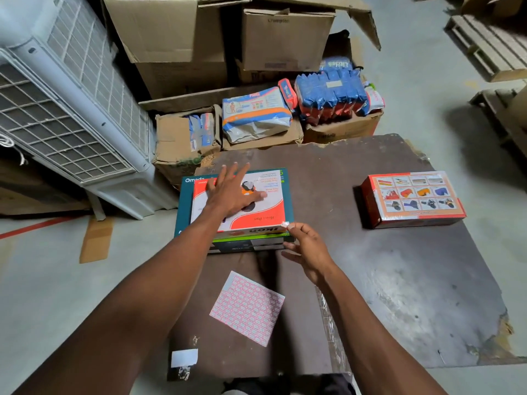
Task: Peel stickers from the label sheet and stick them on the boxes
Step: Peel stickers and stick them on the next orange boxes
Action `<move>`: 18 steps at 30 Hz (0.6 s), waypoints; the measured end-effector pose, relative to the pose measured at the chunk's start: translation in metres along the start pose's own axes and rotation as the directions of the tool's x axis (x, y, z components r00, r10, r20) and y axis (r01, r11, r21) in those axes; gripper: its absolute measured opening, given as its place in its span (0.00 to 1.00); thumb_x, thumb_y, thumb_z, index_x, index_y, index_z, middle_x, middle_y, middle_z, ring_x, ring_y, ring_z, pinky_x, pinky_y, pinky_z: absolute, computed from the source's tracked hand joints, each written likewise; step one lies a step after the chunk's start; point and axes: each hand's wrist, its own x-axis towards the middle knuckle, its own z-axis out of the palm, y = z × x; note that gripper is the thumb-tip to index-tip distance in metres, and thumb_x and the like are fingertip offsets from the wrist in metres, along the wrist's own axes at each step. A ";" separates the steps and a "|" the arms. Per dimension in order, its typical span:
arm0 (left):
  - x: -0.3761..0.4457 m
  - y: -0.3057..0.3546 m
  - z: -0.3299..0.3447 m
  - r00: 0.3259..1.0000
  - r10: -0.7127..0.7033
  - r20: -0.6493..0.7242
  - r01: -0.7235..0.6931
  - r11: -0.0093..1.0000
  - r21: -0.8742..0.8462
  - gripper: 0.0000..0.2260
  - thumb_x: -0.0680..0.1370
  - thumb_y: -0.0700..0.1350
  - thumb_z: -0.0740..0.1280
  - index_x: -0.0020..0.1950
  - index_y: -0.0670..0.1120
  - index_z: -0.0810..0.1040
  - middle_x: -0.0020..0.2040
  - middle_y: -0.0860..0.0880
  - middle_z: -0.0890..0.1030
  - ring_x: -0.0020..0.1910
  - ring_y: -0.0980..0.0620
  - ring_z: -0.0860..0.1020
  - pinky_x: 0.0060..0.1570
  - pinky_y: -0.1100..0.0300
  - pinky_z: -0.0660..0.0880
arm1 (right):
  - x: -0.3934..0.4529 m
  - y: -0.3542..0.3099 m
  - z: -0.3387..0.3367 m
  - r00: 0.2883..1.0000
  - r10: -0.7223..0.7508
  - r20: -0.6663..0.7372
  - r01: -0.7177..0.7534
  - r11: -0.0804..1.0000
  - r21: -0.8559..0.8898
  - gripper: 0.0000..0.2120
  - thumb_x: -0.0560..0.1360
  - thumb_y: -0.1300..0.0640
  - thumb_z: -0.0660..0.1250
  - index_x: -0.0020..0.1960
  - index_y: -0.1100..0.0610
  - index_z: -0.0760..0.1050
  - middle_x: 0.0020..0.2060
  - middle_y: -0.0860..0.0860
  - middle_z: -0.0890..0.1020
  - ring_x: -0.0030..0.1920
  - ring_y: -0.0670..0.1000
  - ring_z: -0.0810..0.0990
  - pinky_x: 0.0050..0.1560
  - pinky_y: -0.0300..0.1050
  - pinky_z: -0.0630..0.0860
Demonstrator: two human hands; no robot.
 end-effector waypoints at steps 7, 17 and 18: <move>0.012 -0.007 -0.004 1.000 -0.001 0.030 0.001 1.000 -0.003 0.41 0.70 0.73 0.69 0.78 0.58 0.65 0.77 0.48 0.69 0.76 0.42 0.63 0.69 0.39 0.56 | 0.009 0.007 0.014 1.000 0.012 0.015 -0.015 0.986 0.168 0.06 0.85 0.54 0.62 0.51 0.53 0.75 0.48 0.51 0.86 0.51 0.52 0.82 0.58 0.50 0.79; -0.009 -0.001 -0.015 0.998 -0.018 -0.054 0.016 1.000 -0.024 0.37 0.70 0.75 0.67 0.73 0.56 0.72 0.69 0.47 0.75 0.70 0.42 0.70 0.65 0.41 0.63 | 0.002 -0.010 0.031 0.995 -0.073 -0.069 0.087 0.971 0.224 0.07 0.87 0.54 0.58 0.51 0.56 0.69 0.52 0.59 0.86 0.53 0.54 0.85 0.64 0.55 0.79; -0.013 -0.002 -0.018 0.998 -0.018 -0.061 0.017 0.999 -0.029 0.37 0.69 0.76 0.67 0.71 0.56 0.73 0.68 0.47 0.76 0.69 0.42 0.70 0.65 0.41 0.65 | 0.000 -0.014 0.034 0.993 -0.095 -0.074 0.108 0.974 0.199 0.08 0.87 0.54 0.57 0.50 0.55 0.68 0.51 0.59 0.86 0.52 0.53 0.85 0.62 0.53 0.80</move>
